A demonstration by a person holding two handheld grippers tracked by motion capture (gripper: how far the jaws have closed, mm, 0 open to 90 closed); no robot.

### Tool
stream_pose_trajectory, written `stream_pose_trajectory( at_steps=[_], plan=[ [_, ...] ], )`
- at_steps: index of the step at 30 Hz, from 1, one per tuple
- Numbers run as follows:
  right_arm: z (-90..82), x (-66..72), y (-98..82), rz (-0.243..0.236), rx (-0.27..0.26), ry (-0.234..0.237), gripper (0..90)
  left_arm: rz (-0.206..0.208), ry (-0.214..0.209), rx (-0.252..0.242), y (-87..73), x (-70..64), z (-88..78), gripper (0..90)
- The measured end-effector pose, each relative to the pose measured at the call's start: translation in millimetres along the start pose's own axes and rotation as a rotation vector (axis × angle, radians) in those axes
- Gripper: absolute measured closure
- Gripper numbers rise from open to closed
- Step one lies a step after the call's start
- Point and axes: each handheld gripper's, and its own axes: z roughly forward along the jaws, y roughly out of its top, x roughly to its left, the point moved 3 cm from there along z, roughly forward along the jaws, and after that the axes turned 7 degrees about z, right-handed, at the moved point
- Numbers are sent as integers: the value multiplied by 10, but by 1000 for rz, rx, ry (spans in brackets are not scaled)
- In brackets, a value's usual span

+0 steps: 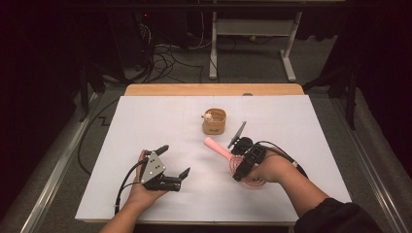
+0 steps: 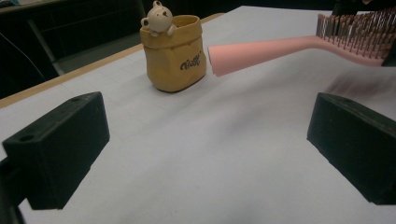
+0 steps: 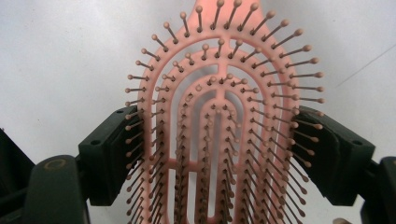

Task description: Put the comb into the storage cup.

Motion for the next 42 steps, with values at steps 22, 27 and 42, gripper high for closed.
stream_pose_trajectory(
  at_steps=[22, 27, 42],
  plan=[
    [1, 255, 210, -56, -4, 15, 202, 161, 109, 85, -53, -148, 103, 18],
    [47, 318, 251, -89, 7, 22, 202, 212, 120, 107, -50, -190, 124, 18],
    [118, 483, 352, -124, 15, 36, 202, 273, 124, 129, -45, -254, 151, 19]
  ],
)
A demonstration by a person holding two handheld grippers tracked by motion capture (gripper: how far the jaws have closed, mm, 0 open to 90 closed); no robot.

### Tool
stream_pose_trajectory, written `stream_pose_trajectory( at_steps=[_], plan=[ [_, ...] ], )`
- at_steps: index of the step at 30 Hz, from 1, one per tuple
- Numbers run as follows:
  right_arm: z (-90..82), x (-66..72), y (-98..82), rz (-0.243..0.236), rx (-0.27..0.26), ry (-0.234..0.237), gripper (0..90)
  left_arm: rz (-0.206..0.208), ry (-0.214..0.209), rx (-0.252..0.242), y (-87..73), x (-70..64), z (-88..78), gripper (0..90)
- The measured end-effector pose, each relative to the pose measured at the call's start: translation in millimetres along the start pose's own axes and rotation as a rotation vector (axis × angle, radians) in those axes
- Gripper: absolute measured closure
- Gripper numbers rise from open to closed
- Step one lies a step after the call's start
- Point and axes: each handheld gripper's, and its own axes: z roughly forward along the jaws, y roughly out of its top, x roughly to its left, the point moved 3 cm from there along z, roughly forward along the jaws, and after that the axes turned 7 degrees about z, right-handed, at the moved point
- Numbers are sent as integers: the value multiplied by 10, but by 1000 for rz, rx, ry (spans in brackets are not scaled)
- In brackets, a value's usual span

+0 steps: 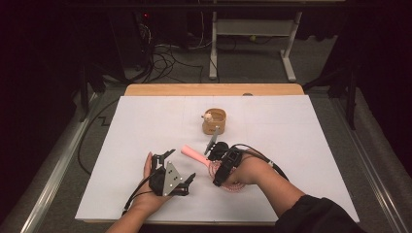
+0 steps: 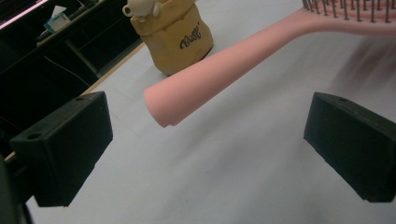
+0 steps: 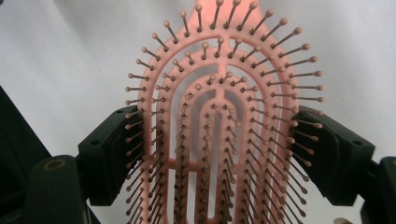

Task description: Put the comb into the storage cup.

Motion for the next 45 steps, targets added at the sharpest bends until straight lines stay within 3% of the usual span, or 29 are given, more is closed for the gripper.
stream_pose_trajectory(
  at_steps=[13, 45],
  plan=[
    [-22, 130, 100, -33, -5, 5, 202, 38, 11, 4, 27, -34, -14, 22],
    [42, 202, 260, -67, 36, 22, 202, 116, 7, 19, 38, -83, 6, 58]
  ],
)
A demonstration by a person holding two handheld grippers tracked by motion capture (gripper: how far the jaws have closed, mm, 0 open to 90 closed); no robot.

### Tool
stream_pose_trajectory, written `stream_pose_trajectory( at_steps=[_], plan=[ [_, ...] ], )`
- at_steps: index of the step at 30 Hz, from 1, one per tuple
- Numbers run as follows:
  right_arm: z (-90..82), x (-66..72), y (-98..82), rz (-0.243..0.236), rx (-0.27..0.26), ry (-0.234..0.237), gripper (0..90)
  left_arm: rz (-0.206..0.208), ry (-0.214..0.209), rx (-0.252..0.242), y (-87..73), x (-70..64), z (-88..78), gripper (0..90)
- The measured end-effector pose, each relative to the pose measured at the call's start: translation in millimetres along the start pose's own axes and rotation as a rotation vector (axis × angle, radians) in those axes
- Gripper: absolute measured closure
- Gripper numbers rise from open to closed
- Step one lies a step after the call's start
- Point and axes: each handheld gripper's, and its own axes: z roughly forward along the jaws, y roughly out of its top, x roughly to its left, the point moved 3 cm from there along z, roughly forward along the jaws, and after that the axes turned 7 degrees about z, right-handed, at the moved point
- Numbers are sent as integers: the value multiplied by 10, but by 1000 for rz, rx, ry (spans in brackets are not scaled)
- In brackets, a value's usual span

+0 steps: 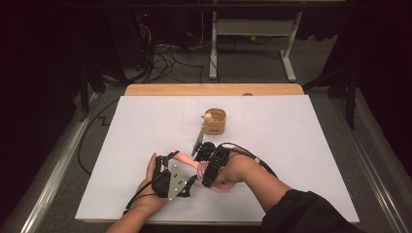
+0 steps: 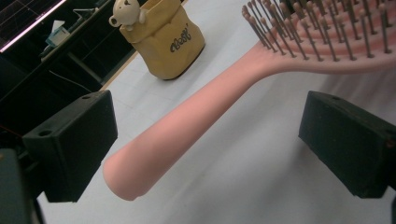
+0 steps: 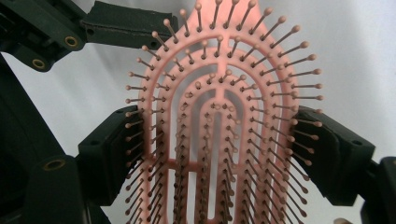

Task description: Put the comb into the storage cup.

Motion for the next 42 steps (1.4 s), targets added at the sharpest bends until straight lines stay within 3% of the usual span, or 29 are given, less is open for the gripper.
stream_pose_trajectory(
  at_steps=[17, 35, 42],
  plan=[
    [25, 47, 25, -7, 20, 8, 202, 55, -26, 19, 1, -61, 5, 157],
    [62, 89, 123, -28, 7, 19, 201, 162, 29, 97, -13, -86, 3, 240],
    [78, 97, 164, -45, 16, 31, 202, 202, 41, 103, -18, -91, -16, 306]
  ],
)
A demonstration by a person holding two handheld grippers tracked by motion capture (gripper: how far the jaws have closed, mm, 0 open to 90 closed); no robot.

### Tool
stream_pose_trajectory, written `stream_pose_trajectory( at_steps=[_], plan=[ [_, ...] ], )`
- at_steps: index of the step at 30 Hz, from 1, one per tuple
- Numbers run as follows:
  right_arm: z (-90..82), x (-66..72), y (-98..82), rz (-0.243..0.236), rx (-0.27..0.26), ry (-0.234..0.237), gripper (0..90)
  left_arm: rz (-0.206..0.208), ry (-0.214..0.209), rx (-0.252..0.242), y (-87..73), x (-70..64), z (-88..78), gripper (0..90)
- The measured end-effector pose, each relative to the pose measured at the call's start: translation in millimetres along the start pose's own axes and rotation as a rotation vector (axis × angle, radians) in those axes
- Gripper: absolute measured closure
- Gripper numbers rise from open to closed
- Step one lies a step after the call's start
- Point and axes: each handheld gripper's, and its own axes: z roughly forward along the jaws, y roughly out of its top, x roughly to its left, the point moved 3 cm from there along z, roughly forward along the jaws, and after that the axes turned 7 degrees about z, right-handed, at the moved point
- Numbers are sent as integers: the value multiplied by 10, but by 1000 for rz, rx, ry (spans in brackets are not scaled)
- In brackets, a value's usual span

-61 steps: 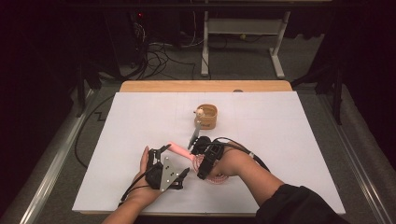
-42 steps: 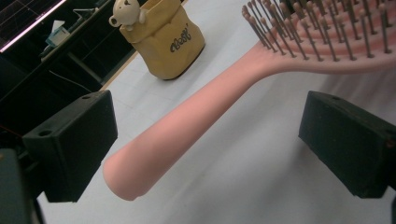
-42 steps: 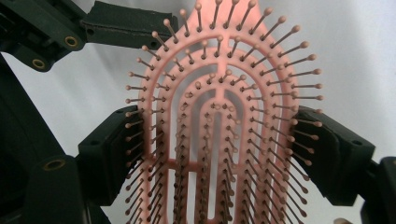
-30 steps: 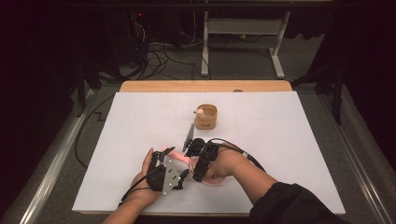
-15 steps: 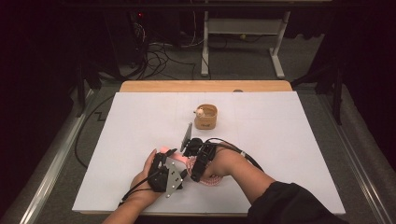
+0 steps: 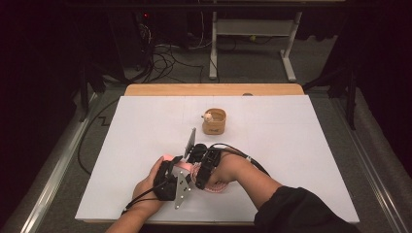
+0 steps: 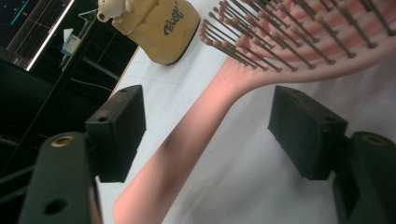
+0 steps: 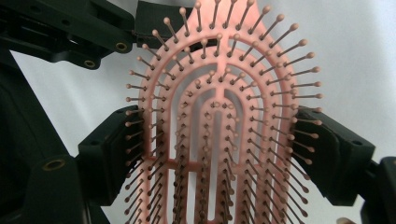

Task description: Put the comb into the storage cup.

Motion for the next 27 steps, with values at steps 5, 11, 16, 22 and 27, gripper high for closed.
stream_pose_trajectory(
  at_steps=[5, 11, 16, 22, 27],
  plan=[
    [12, 0, 32, -12, -1, 7, 202, 27, 15, -12, 14, -18, -11, 363],
    [12, 19, 63, -9, 5, 12, 201, 27, 36, -8, 27, -18, -18, 398],
    [5, 29, 72, -4, 4, 14, 202, 21, 46, -3, 34, -5, -25, 360],
    [-11, 32, 79, 0, -2, 16, 201, -5, 56, 11, 37, 27, -36, 309],
    [-21, 35, 82, 3, -3, 14, 201, -15, 49, 13, 37, 35, -37, 306]
  ],
)
